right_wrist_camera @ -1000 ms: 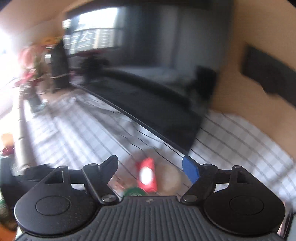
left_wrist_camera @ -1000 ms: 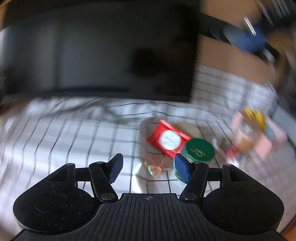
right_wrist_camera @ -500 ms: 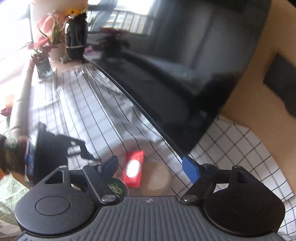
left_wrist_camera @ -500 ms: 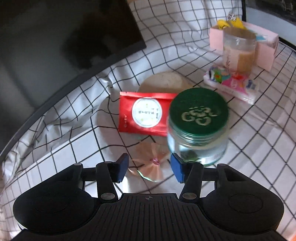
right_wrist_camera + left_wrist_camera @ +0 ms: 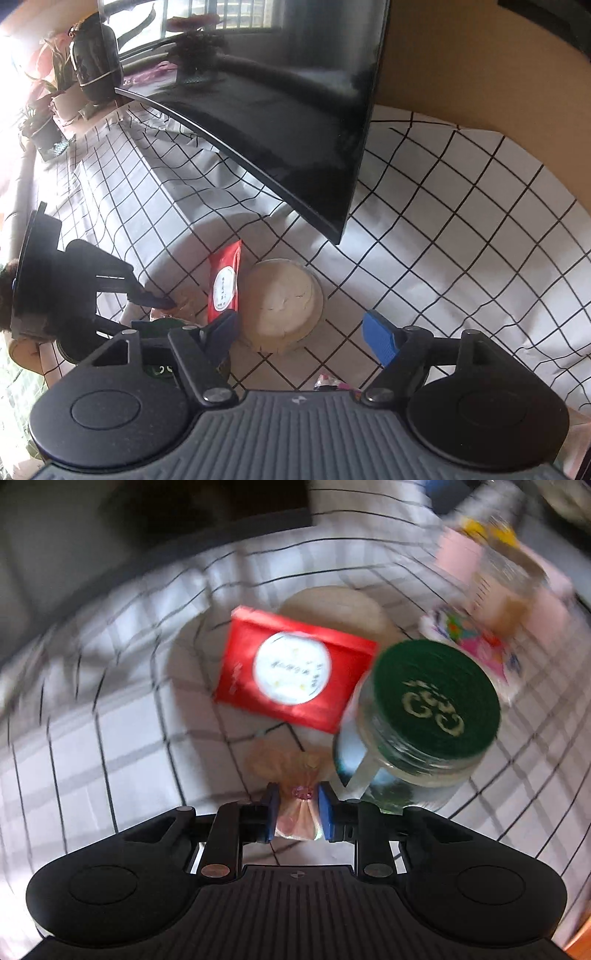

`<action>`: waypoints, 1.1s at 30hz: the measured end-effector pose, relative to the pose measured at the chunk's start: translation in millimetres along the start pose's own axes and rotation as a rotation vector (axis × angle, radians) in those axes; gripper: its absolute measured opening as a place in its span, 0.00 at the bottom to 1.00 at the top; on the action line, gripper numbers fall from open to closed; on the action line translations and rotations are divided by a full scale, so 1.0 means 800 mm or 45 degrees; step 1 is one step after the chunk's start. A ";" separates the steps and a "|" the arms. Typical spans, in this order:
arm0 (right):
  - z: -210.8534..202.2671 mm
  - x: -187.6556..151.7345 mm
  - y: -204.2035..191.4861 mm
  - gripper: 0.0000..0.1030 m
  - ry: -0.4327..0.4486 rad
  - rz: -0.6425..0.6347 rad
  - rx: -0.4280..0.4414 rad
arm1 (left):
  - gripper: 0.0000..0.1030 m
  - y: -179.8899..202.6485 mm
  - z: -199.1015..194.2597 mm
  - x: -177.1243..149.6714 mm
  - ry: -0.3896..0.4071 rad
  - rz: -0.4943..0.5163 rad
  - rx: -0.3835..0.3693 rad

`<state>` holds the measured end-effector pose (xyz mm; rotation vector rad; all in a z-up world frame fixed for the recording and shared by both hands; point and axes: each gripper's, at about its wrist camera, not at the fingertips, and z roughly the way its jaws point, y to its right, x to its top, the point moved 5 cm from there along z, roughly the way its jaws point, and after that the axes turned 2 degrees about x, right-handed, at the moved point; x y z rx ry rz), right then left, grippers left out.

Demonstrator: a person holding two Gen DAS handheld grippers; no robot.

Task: Organize soft objects
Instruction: 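Grasp the pink ribbon bow with the left tool while the right tool grasps the red sachet, then carry bow and red sachet into the pink box and open both tools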

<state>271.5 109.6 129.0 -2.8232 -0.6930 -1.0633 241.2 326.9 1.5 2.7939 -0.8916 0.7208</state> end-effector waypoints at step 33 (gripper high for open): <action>0.196 0.036 -0.099 0.09 -0.402 -0.002 0.179 | 0.15 -0.002 -0.057 -0.109 0.390 -0.918 0.111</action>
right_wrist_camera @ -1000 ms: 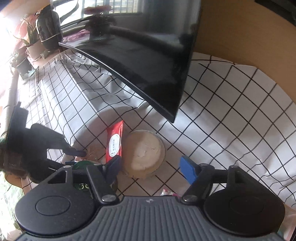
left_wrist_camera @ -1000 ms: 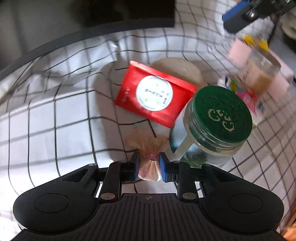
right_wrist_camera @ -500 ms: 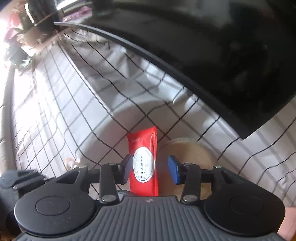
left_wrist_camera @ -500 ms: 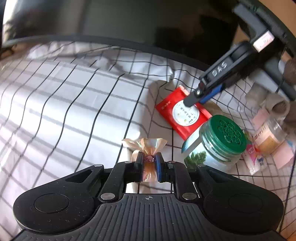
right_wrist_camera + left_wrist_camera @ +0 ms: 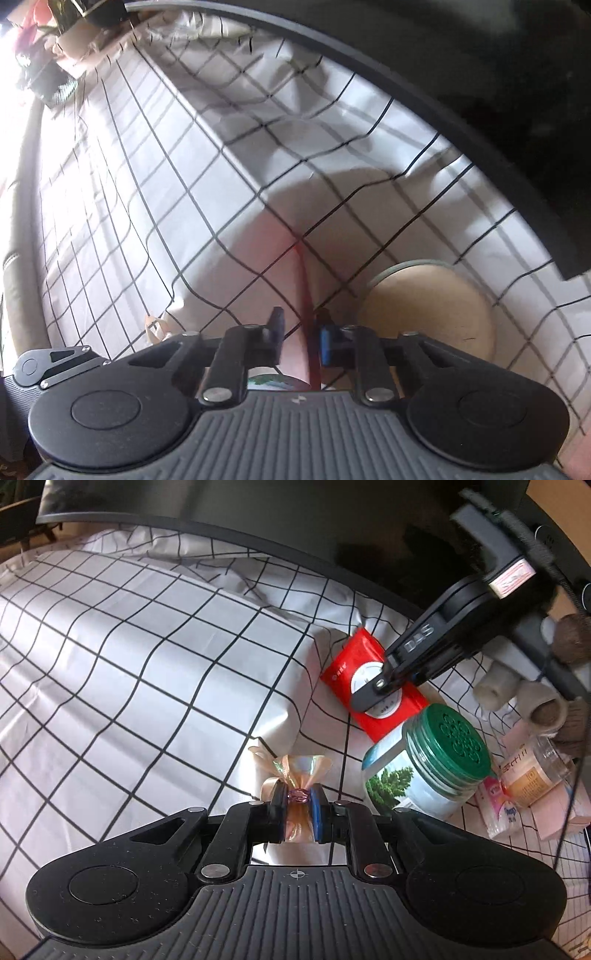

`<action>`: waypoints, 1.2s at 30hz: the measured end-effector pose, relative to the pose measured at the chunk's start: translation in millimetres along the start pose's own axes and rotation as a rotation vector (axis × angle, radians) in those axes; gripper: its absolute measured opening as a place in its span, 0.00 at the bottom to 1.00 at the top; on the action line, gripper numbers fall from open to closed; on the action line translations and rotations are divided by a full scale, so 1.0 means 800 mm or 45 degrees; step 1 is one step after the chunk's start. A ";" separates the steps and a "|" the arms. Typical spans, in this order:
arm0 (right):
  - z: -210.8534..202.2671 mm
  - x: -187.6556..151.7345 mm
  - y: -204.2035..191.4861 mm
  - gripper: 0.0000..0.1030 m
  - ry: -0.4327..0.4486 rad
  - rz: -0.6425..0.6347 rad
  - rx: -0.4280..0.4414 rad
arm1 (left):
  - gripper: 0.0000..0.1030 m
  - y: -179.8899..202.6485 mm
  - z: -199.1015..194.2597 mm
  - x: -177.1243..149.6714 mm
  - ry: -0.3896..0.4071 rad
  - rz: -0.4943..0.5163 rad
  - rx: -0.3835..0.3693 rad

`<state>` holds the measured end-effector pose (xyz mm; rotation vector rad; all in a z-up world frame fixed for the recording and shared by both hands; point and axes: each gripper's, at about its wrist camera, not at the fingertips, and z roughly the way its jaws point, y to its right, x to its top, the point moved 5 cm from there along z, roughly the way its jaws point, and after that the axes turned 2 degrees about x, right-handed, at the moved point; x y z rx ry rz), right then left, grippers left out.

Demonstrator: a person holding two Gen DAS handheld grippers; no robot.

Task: Organize soft objects
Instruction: 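Carry bow and red sachet into the pink box and open both tools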

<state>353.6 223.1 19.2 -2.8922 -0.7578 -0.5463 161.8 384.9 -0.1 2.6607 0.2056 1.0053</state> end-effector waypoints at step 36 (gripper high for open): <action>-0.337 -0.207 0.063 0.06 0.666 0.156 -0.089 | 0.15 0.171 -0.105 0.057 0.191 0.236 -0.138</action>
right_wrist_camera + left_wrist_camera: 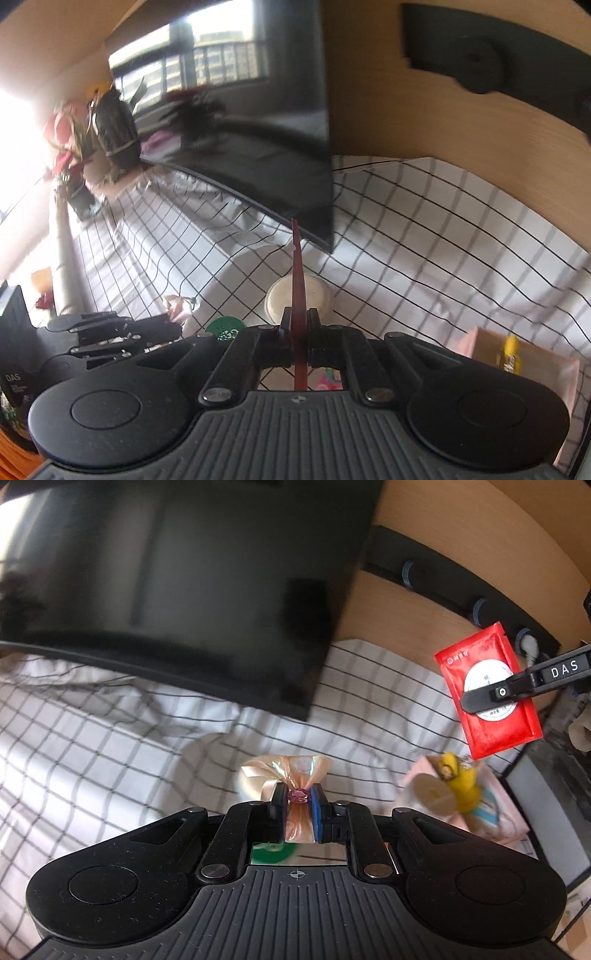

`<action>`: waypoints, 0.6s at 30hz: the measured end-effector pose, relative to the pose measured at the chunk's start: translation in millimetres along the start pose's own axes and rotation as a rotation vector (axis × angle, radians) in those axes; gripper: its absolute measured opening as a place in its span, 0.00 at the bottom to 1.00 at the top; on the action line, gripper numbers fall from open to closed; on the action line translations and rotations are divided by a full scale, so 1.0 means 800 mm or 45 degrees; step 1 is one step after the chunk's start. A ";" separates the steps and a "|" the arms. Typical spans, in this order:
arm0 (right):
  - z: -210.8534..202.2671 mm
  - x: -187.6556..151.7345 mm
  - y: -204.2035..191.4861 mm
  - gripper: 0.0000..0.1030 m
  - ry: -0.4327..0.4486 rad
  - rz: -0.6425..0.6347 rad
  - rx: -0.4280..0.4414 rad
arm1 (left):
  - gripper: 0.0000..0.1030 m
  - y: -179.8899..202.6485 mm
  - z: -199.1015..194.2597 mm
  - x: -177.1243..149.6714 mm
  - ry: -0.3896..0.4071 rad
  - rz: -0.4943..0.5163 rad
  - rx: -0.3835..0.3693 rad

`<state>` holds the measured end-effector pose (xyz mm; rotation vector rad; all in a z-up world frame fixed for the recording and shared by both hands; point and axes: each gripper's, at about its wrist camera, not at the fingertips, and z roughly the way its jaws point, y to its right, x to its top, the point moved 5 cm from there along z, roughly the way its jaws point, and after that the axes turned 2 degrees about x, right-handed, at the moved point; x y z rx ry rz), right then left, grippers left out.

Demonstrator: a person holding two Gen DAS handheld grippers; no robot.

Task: Organize soft objects
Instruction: 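Carry bow and red sachet into the pink box and open both tools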

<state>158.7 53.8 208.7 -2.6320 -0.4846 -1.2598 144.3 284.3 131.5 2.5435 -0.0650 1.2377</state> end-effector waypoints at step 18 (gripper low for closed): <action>-0.097 -0.099 0.182 0.06 0.283 0.348 -0.276 | 0.15 0.238 0.109 -0.001 -0.214 0.251 -0.307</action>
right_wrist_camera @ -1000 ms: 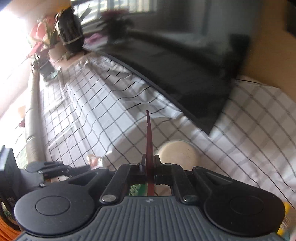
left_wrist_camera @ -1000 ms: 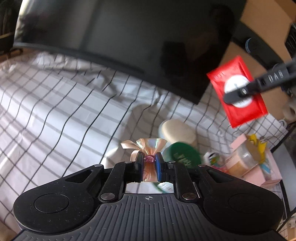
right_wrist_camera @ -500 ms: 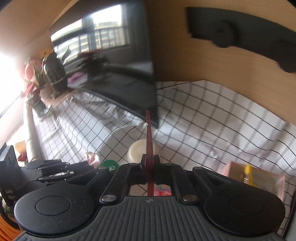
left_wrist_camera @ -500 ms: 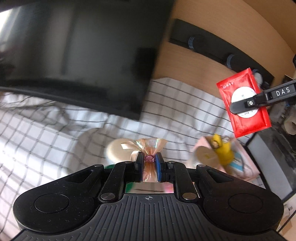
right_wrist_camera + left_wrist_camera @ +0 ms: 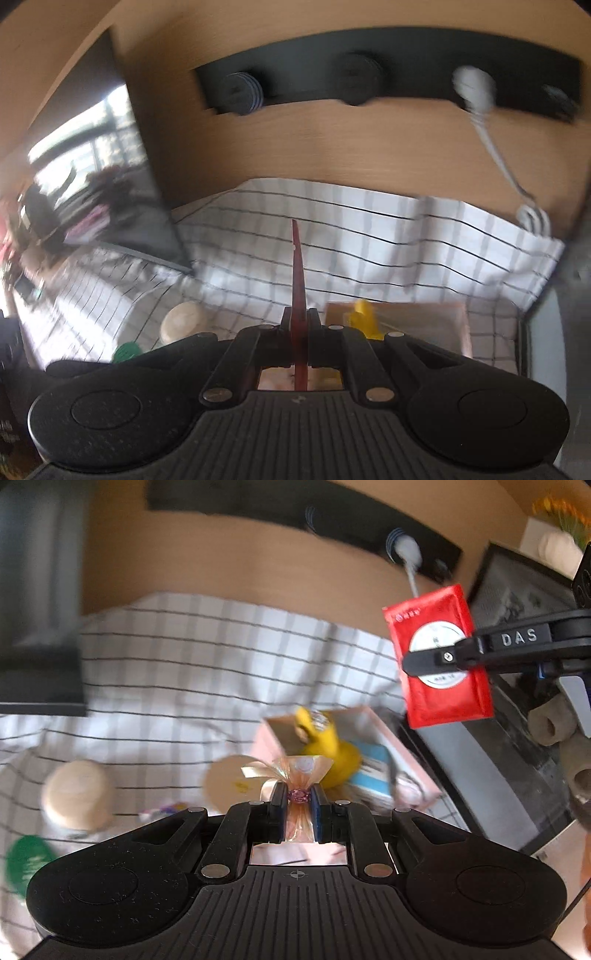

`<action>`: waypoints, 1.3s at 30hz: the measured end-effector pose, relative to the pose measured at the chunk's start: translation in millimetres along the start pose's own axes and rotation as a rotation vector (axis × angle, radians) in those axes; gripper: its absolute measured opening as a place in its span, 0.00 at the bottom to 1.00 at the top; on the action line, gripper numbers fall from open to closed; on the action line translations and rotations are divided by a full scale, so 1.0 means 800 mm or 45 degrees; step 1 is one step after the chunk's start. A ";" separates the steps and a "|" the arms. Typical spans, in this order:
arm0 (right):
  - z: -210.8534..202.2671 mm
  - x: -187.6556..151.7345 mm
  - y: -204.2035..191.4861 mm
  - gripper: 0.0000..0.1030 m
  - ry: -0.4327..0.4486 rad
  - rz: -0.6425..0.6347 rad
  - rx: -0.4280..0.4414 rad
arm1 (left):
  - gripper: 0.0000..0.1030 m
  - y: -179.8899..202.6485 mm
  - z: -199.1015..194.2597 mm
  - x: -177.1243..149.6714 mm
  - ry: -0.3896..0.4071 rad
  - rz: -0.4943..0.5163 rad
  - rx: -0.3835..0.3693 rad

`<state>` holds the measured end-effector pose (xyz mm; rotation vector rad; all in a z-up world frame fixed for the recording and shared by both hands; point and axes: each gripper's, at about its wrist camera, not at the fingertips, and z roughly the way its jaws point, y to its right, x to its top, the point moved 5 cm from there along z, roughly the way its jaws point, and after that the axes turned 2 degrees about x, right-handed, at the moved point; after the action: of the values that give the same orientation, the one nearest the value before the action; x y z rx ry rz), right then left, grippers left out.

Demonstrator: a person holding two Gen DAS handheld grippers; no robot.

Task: Organize soft objects
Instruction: 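Carry bow and red sachet into the pink box and open both tools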

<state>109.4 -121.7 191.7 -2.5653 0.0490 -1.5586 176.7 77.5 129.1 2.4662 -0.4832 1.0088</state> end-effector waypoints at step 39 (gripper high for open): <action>0.121 -0.089 0.152 0.27 -0.193 0.505 0.142 | 0.23 0.081 0.116 -0.013 -0.133 -0.027 -0.005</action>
<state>167.9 -225.4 68.8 -2.3915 0.4144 -1.1861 192.5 -22.7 78.6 2.5243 -0.4902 0.8737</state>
